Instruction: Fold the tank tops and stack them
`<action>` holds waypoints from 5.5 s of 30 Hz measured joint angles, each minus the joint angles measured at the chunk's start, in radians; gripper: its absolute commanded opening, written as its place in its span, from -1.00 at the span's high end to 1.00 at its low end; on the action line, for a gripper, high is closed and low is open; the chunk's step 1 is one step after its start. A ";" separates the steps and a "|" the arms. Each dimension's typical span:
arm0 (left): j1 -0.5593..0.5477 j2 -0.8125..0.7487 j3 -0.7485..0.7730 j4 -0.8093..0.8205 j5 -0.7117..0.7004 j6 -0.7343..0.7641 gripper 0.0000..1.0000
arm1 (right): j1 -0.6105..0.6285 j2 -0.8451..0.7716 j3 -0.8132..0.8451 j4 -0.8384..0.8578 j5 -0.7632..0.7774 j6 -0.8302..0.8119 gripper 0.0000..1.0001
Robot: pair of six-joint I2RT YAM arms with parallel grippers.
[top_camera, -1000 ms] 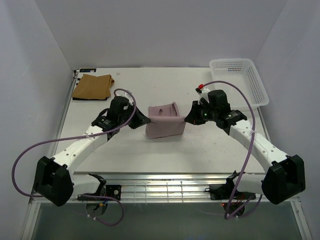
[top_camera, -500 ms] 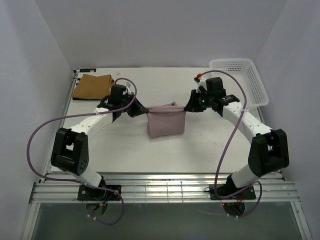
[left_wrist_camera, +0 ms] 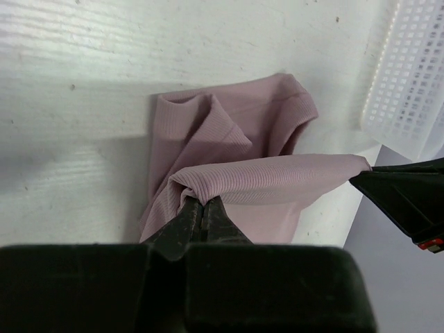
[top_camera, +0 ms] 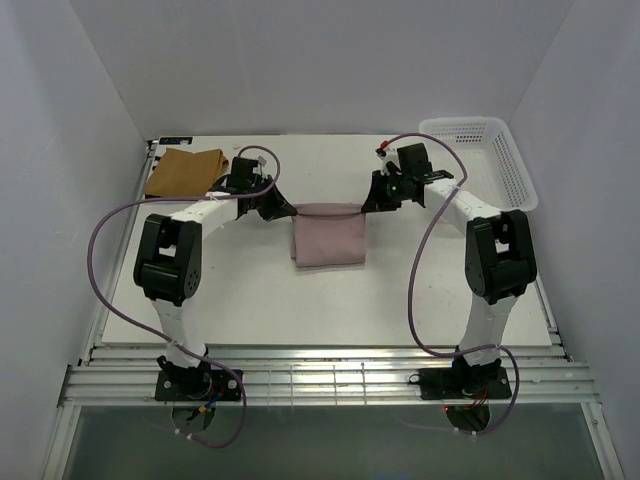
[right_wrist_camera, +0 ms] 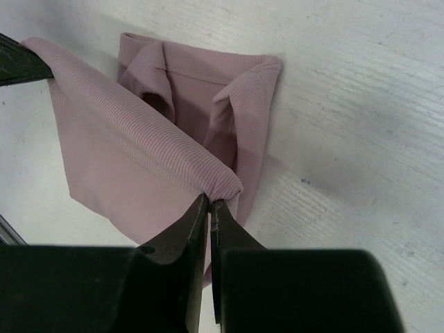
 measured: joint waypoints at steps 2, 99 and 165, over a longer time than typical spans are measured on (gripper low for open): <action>0.005 0.048 0.033 0.001 0.004 0.008 1.00 | -0.004 0.031 0.021 0.000 -0.002 -0.001 0.85; -0.047 0.083 -0.077 0.043 0.142 0.136 -0.73 | 0.006 -0.415 -0.377 0.122 -0.019 -0.020 -0.80; 0.057 0.216 0.465 -0.291 -0.748 1.079 1.00 | -0.026 -0.436 -0.424 0.109 0.180 -0.088 -0.80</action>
